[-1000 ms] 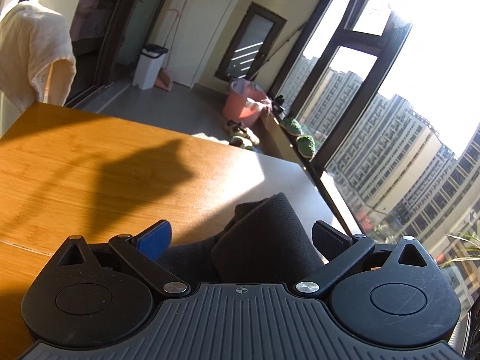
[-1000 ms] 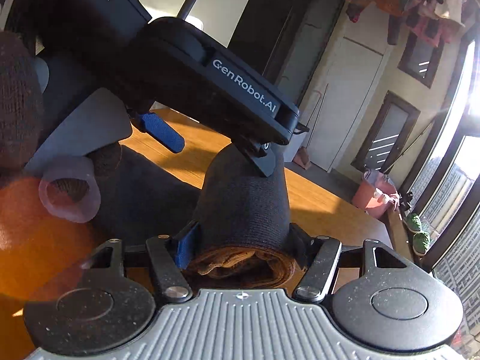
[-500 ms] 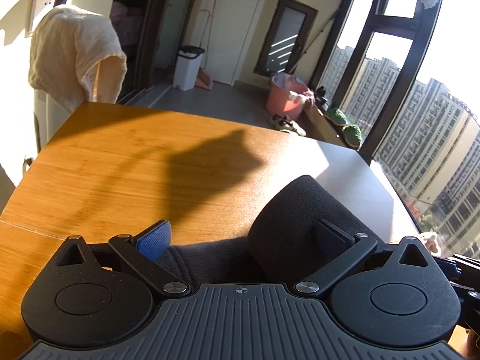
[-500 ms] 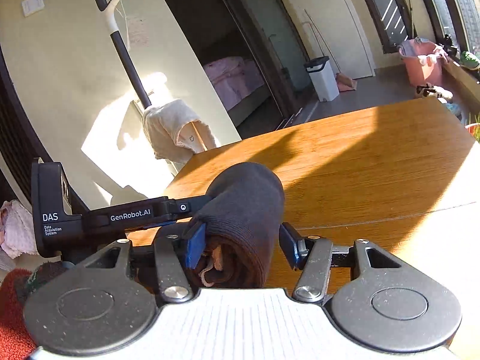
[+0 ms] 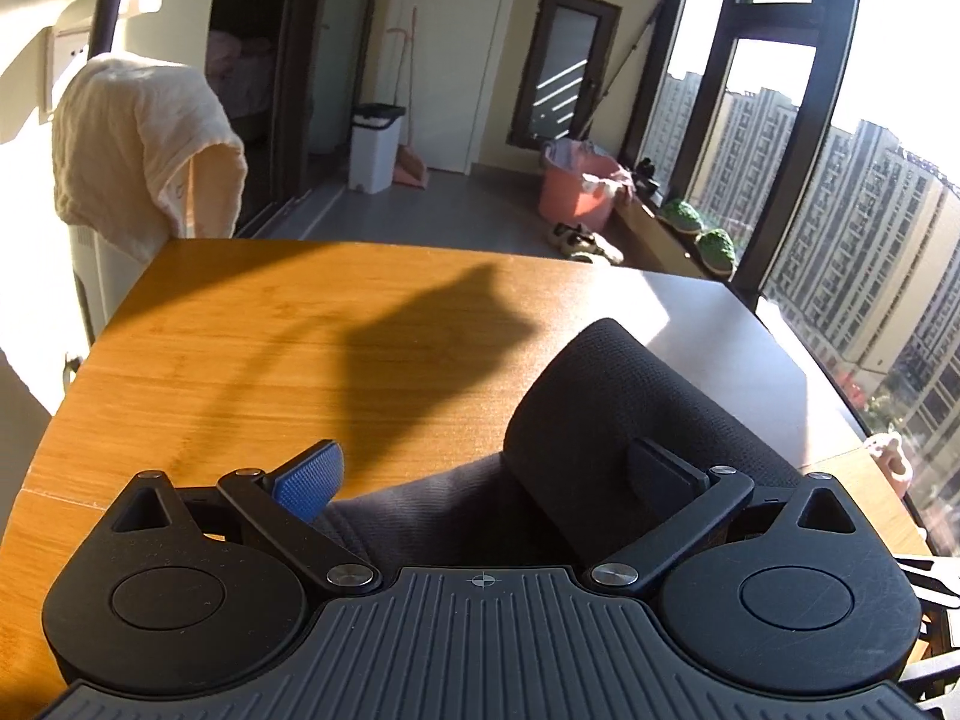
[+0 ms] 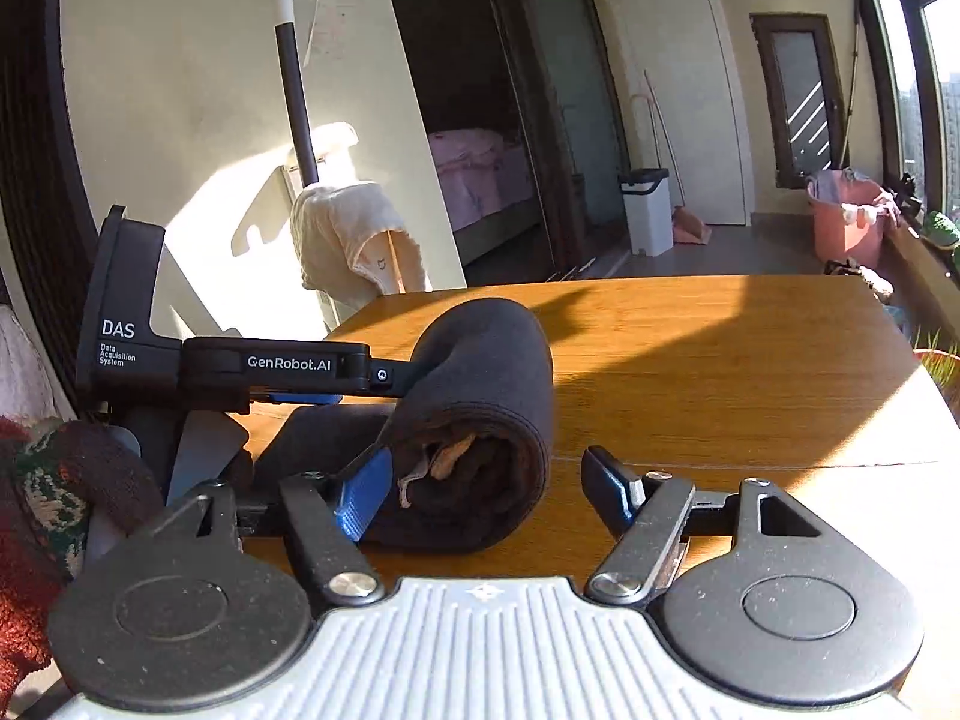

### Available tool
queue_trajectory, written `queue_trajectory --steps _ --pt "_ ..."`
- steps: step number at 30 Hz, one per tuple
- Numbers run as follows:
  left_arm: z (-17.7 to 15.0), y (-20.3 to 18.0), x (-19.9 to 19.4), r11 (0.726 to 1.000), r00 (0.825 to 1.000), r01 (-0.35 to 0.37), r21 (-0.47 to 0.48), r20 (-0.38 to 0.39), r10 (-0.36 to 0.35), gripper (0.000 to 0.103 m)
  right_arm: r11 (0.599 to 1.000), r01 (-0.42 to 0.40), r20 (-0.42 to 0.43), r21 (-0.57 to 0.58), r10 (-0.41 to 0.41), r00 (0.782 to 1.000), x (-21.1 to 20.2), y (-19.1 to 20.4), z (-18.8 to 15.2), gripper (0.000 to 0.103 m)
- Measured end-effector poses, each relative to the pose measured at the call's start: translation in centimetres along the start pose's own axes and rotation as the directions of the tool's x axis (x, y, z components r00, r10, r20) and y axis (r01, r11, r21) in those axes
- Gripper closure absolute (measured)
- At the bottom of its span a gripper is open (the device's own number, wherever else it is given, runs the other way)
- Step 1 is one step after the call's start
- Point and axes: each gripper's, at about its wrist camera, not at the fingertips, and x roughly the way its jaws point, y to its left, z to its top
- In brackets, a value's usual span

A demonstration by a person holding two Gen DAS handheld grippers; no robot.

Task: Fold clothes

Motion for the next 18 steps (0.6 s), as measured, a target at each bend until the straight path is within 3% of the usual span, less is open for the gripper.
queue_trajectory --steps 2,4,6,7,10,12,14,16,17,18 --pt "-0.3 0.6 0.2 1.0 1.0 0.012 -0.026 -0.003 -0.012 0.0 0.998 -0.015 0.056 0.06 0.011 0.998 -0.7 -1.1 1.1 0.028" --pt "-0.4 0.5 0.2 1.0 1.0 0.013 -0.025 0.002 -0.013 0.0 0.994 -0.037 0.052 0.102 0.032 0.998 0.3 -1.7 1.9 0.028" --pt "-0.4 0.6 0.2 0.999 1.0 0.029 -0.042 0.002 -0.029 0.0 0.998 -0.022 -0.001 0.062 0.022 1.0 2.5 -1.2 1.8 0.037" --pt "-0.2 0.9 0.0 0.997 0.999 0.042 -0.067 0.006 -0.042 0.0 0.999 -0.015 -0.028 0.042 0.016 0.999 3.5 -0.9 1.7 0.055" --pt "0.3 2.3 -1.2 0.986 0.996 0.082 -0.147 0.036 -0.078 0.001 0.981 0.046 -0.024 -0.19 -0.051 0.998 4.2 3.1 1.2 0.058" --pt "0.8 3.0 -2.3 0.981 0.994 0.098 -0.167 0.06 -0.089 0.001 0.927 0.086 -0.001 -0.365 -0.093 0.996 4.3 6.1 0.5 0.058" --pt "1.5 3.2 -3.2 0.979 0.991 0.12 -0.164 0.072 -0.109 0.0 0.818 0.137 0.054 -0.558 -0.129 0.99 4.2 9.2 -1.3 0.058" --pt "1.9 2.8 -3.5 0.98 0.989 0.136 -0.145 0.077 -0.125 0.0 0.735 0.149 0.094 -0.661 -0.116 0.989 4.1 11.0 -2.6 0.058" --pt "2.0 2.3 -3.4 0.985 0.991 0.124 -0.121 0.073 -0.116 0.0 0.724 0.143 0.098 -0.675 -0.105 0.99 4.0 11.3 -2.8 0.056" --pt "2.1 1.8 -3.1 0.99 0.993 0.1 -0.095 0.066 -0.094 0.0 0.743 0.122 0.09 -0.658 -0.083 0.992 3.7 11.1 -2.6 0.055"
